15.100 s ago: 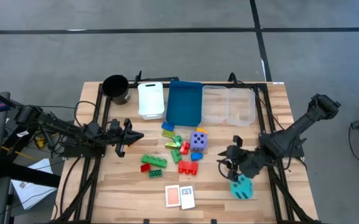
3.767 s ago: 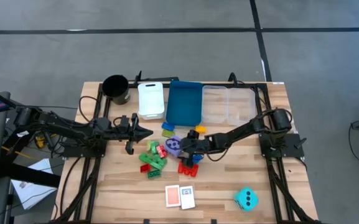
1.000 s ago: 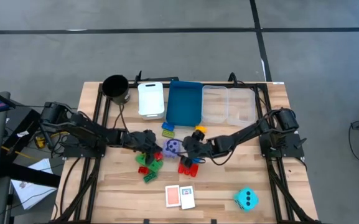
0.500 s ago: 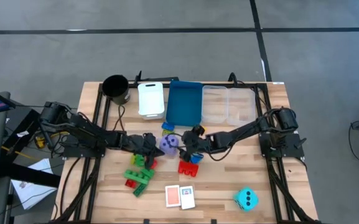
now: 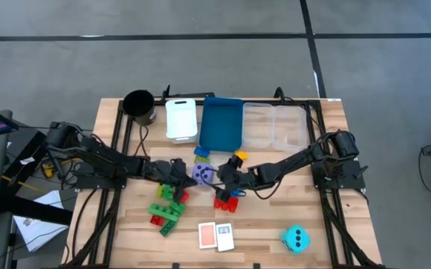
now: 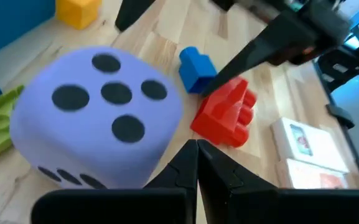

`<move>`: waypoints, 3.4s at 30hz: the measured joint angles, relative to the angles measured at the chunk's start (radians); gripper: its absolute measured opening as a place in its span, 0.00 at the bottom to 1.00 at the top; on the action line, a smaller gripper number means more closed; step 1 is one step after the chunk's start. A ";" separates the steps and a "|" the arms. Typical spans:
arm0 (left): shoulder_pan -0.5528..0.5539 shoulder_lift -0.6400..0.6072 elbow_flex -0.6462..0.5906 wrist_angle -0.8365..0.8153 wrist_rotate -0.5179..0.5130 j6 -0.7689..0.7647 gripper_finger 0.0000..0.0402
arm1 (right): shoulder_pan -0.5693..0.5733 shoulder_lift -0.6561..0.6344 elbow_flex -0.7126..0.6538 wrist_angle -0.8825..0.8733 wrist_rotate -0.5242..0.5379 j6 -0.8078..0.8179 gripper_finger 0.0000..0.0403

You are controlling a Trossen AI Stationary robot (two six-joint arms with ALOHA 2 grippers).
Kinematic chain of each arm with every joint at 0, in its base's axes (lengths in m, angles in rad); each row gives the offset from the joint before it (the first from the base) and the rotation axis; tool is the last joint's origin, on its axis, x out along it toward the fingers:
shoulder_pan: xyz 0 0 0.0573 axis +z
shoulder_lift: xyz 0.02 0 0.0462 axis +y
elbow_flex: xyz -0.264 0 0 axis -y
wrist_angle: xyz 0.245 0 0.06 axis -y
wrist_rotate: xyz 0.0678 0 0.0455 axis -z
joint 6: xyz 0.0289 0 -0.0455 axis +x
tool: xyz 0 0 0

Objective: Pick & Place Toys
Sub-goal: Put the violet dice into the blue bin

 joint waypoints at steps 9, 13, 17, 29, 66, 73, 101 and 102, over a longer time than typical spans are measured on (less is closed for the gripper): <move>0.003 -0.171 0.000 -0.176 -0.037 0.081 0.00 | -0.009 0.000 -0.001 0.025 -0.001 -0.007 0.99; 0.003 -0.220 0.000 -0.321 -0.137 0.083 0.00 | -0.020 0.000 -0.001 0.056 0.000 -0.019 0.99; 0.003 -0.203 -0.001 -0.373 -0.182 0.084 0.00 | -0.034 0.000 -0.001 0.063 0.000 -0.019 0.99; 0.049 -0.051 -0.001 -0.306 -0.155 0.078 0.00 | -0.055 0.000 -0.001 0.059 -0.062 -0.016 0.99; 0.048 -0.041 -0.001 -0.176 -0.128 0.080 0.00 | -0.128 0.000 -0.001 0.061 -0.291 -0.097 0.99; 0.048 -0.041 -0.001 -0.157 -0.126 0.080 0.00 | -0.128 0.001 -0.001 0.066 -0.297 -0.098 0.99; 0.047 -0.041 -0.003 -0.162 -0.125 0.079 0.00 | -0.167 0.095 0.059 0.115 -0.413 -0.136 0.85; 0.047 -0.041 -0.002 -0.163 -0.125 0.079 0.00 | -0.167 0.092 0.059 0.109 -0.412 -0.130 0.83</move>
